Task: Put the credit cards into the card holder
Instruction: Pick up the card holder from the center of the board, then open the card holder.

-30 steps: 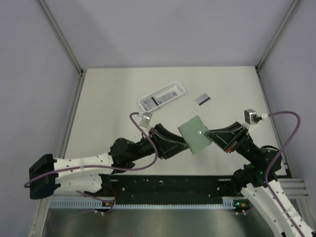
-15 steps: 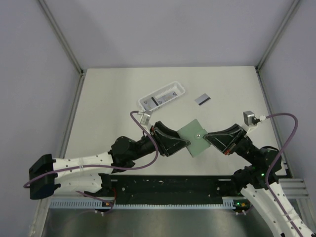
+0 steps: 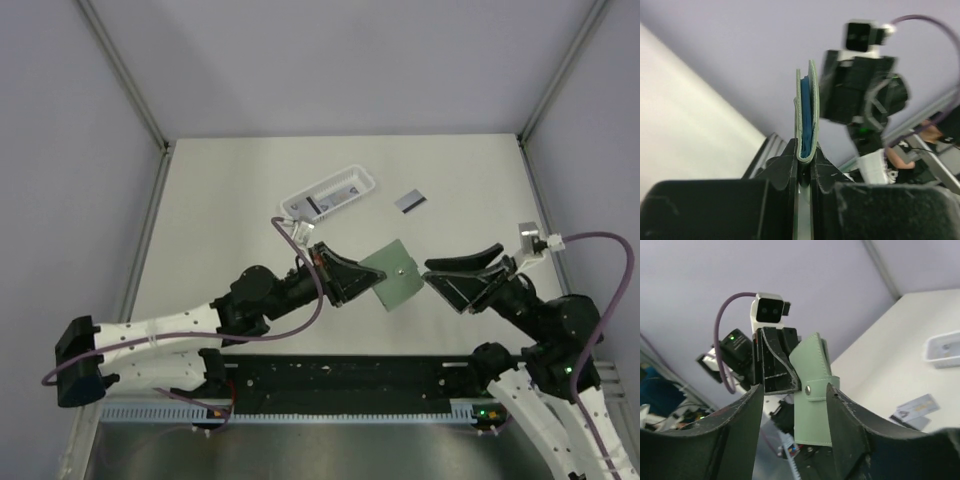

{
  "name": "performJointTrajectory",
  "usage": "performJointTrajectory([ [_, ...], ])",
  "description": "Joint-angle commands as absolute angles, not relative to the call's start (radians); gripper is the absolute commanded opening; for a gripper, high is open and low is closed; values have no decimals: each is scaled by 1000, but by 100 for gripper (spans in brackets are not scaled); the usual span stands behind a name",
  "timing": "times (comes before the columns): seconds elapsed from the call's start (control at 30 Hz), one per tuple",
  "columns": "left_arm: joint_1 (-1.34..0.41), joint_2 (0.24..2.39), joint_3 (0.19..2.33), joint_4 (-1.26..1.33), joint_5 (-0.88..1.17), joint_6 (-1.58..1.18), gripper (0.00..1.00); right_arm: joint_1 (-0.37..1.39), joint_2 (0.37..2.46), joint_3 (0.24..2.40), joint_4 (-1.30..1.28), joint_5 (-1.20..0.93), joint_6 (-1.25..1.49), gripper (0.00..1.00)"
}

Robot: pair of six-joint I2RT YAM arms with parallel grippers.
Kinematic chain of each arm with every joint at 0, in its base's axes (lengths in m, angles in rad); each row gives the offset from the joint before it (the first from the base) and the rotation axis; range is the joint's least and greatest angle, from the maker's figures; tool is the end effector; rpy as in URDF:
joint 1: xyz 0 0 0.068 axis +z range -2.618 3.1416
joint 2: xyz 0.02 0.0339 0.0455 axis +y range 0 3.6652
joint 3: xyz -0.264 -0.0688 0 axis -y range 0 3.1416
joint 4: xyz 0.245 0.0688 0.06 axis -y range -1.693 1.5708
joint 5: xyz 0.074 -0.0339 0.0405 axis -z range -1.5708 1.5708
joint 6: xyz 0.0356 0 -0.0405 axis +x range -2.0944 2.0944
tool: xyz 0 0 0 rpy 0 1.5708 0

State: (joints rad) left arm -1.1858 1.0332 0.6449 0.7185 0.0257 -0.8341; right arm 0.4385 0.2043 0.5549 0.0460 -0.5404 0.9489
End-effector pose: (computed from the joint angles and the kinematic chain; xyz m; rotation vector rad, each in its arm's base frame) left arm 0.0885 -0.2209 0.3386 0.2798 1.4256 -1.7318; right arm 0.0532 0.0452 0.3479 -0.1922 1.3716 1.5010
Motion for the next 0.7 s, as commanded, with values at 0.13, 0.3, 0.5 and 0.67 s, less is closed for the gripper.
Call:
performJointTrajectory([
  [0.13, -1187, 979, 909, -99, -300, -698, 0, 446, 351, 856, -472, -354, 554, 56],
  [0.3, -1230, 1028, 980, -259, -437, -683, 0, 449, 419, 838, -453, -351, 626, 57],
  [0.5, -1278, 1100, 1037, -319, -526, -664, 0, 556, 570, 879, -563, -169, 661, 55],
  [0.67, -1279, 1100, 1022, -322, -546, -673, 0, 872, 705, 903, -545, 107, 699, 53],
])
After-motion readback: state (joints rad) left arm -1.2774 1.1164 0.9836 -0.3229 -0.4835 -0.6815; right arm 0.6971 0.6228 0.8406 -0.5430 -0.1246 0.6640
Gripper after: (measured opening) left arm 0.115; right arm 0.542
